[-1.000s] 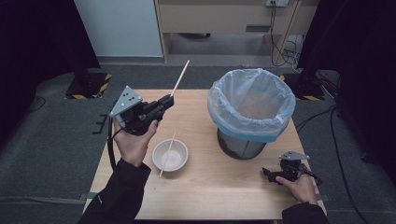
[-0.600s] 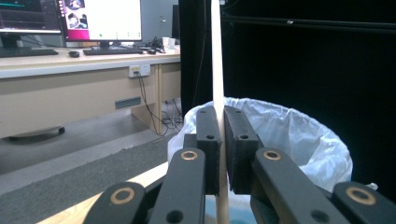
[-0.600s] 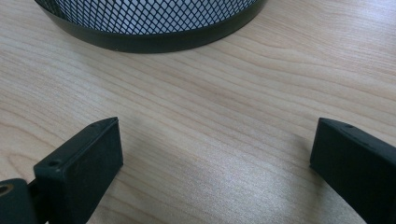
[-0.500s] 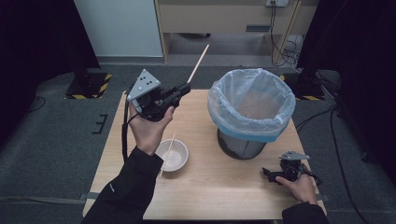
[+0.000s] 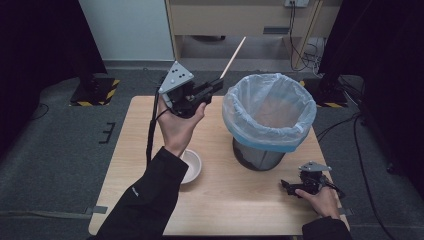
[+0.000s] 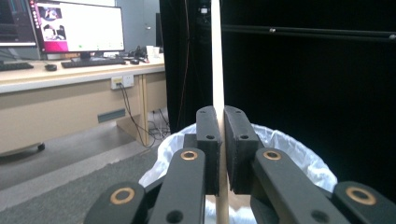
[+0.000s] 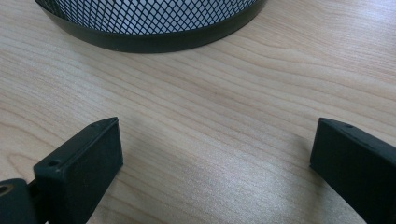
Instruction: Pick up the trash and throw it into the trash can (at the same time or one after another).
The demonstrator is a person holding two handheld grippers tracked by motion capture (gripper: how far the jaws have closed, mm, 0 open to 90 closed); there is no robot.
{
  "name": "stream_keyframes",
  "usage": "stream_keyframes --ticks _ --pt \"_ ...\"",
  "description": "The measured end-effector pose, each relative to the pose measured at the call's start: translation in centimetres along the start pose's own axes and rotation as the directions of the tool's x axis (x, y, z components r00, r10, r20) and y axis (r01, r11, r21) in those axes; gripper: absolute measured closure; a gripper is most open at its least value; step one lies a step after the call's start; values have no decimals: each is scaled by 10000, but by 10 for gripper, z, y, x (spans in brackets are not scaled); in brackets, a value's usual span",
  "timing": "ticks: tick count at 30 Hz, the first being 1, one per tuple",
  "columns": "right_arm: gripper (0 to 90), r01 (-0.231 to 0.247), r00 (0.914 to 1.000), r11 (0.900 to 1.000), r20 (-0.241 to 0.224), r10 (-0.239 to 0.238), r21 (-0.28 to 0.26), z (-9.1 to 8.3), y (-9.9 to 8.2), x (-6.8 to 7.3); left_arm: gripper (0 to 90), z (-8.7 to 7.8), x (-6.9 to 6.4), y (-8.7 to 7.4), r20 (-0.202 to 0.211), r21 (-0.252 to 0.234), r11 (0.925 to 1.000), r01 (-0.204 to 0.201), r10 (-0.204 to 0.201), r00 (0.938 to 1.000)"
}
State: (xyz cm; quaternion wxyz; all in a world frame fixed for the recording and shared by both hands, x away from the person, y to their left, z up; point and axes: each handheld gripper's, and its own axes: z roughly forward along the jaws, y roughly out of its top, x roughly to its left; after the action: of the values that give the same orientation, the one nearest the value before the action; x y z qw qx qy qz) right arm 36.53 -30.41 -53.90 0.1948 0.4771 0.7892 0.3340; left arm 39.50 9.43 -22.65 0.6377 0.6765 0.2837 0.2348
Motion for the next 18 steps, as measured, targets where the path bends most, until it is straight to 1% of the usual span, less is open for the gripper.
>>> stream_keyframes --ticks 2,3,4,6,8,9,12,14,15,16,18 --pt "26 -6 10000 10000 -1 6 0 0 0 0 851 3 -1 1 5 -2 10000 -3 3 10000" --pt "26 -82 10000 10000 -6 82 17 0 0 1 851 9 -3 3 23 53 10000 -61 61 10000" --pt "26 2 10000 10000 -1 -2 -2 0 0 0 851 12 -4 4 29 62 9999 -92 92 10000" --pt "26 0 10000 10000 -1 0 -1 0 0 0 851 20 -7 6 126 32 9999 -122 121 9998" --pt "26 4 10000 10000 0 -4 -2 0 0 0 851 22 -8 6 152 23 9999 -138 137 9998" --pt "26 1 10000 10000 -1 -1 -2 0 0 0 851 29 -11 7 214 23 9998 -205 204 9996" --pt "26 -6 10000 10000 -1 6 -1 0 0 0 851 38 -16 7 276 46 9995 -309 307 9991" --pt "26 -2 10000 10000 0 2 -1 0 0 0 851 41 -17 8 314 52 9995 -313 312 9990" --pt "26 -5 10000 10000 -2 5 -1 0 0 0 851 47 -20 7 397 62 9996 -290 287 9988" --pt "26 -5 10000 10000 -2 5 -1 0 0 0 851 47 -20 7 397 62 9996 -290 287 9988" --pt "26 0 10000 10000 1 0 -2 0 0 0 851 54 -24 7 448 51 9996 -284 281 9986"
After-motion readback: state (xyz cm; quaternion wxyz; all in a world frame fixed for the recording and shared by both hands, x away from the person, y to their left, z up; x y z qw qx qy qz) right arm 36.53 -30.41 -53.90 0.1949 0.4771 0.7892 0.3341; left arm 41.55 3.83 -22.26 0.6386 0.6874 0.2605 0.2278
